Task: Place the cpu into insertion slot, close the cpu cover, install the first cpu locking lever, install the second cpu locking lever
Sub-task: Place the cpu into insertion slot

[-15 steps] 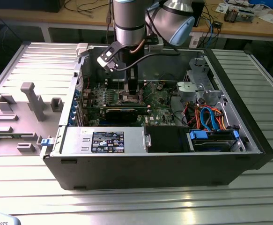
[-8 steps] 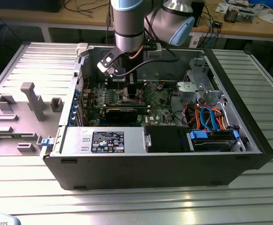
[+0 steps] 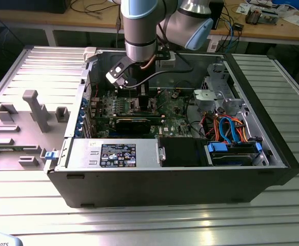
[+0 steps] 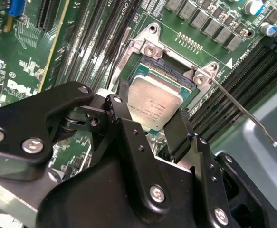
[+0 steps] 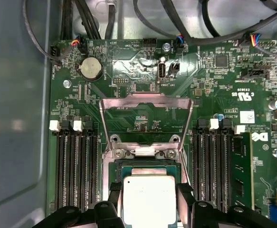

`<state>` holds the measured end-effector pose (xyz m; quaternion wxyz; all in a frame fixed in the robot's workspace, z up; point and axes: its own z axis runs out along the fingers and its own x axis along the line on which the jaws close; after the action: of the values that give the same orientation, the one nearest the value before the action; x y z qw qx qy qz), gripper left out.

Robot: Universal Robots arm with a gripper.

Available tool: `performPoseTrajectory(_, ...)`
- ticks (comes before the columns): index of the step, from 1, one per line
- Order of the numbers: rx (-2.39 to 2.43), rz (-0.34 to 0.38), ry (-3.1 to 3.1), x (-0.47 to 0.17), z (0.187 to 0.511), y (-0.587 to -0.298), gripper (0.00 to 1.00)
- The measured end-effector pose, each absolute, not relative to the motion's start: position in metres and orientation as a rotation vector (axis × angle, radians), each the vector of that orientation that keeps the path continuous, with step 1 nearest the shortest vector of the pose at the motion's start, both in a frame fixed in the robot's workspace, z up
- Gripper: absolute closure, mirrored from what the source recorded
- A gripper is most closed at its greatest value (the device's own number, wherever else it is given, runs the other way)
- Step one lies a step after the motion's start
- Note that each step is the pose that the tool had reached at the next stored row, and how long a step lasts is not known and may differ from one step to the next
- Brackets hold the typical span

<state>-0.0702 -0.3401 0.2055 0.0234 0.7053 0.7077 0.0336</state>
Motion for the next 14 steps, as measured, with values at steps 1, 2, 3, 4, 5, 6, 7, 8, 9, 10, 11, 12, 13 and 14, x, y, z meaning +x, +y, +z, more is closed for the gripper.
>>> performPoseTrajectory(1,2.184,0.103,2.191,-0.0706,0.2046,-0.3402,0.46)
performPoseTrajectory(2,2.183,0.103,2.191,-0.0707,0.2045,-0.3402,0.46)
performPoseTrajectory(3,2.183,0.103,2.191,-0.0707,0.2045,-0.3402,0.46)
performPoseTrajectory(4,2.183,0.103,2.191,-0.0707,0.2044,-0.3402,0.46)
performPoseTrajectory(5,2.185,0.103,2.189,-0.0708,0.2044,-0.3402,0.46)
performPoseTrajectory(6,2.189,0.103,2.185,-0.0709,0.2043,-0.3402,0.46)
performPoseTrajectory(7,2.193,0.103,2.180,-0.0710,0.2041,-0.3399,0.46)
performPoseTrajectory(8,2.193,0.103,2.180,-0.0710,0.2041,-0.3400,0.46)
performPoseTrajectory(9,2.193,0.103,2.181,-0.0710,0.2038,-0.3399,0.46)
performPoseTrajectory(10,2.193,0.103,2.181,-0.0709,0.2035,-0.3398,0.46)
performPoseTrajectory(11,2.193,0.103,2.180,-0.0710,0.2033,-0.3396,0.46)
performPoseTrajectory(12,2.194,0.103,2.180,-0.0711,0.2031,-0.3390,0.46)
performPoseTrajectory(13,2.194,0.103,2.181,-0.0710,0.2027,-0.3380,0.46)
performPoseTrajectory(14,2.194,0.103,2.181,-0.0710,0.2024,-0.3376,0.46)
